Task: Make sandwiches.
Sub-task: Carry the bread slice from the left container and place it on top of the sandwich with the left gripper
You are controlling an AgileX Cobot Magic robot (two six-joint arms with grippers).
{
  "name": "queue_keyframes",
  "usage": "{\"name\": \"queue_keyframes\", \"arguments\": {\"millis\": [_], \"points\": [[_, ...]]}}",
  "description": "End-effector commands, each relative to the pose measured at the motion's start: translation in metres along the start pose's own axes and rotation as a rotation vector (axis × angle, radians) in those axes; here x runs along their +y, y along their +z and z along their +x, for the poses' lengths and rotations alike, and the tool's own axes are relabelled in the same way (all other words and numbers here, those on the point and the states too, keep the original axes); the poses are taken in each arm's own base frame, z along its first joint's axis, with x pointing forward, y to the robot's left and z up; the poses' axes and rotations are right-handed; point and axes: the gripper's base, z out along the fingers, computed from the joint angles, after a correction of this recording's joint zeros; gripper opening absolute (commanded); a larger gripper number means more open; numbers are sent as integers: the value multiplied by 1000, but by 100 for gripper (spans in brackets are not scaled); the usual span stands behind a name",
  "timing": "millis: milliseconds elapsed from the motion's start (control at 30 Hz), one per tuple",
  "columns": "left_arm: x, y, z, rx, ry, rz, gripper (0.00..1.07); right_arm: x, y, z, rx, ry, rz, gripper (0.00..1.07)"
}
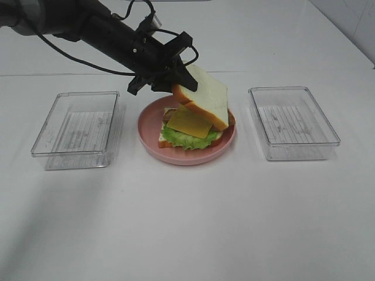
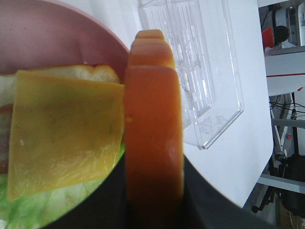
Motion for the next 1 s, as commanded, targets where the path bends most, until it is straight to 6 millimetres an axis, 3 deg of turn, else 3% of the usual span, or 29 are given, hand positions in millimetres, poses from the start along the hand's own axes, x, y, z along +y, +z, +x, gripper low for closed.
{"name": "queue_keyframes", "arguments": {"millis": [33,533,633,667,700,733,767,800,833,900,1000], "points": [[1,6,3,23,-21,6,0,0,-3,2,-35,1,-6,80],[19,14,7,57,-87,-97,0,0,-3,2,-35,1,-6,80],[19,13,7,57,-85,-104,10,0,-3,2,-35,1,-6,80],[18,11,6,46,-79,-106,21,0,-3,2,-35,1,-6,80],[18,11,6,46,-79,-106,21,0,-3,2,-35,1,-6,80],[16,8,4,35,-71,-107,34,0,-3,2,-35,1,-6,80],[16,8,4,35,-71,-107,34,0,-3,2,-35,1,-6,80],[14,6,3,28,-63,-108,47,0,-3,2,-35,1,-6,80],[14,6,3,28,-63,-108,47,0,-3,2,-35,1,-6,80],[15,2,2,28,-55,-116,61,0,-3,2,-35,1,-6,80],[15,2,4,46,-48,-124,69,0,-3,2,-35,1,-6,80]]}}
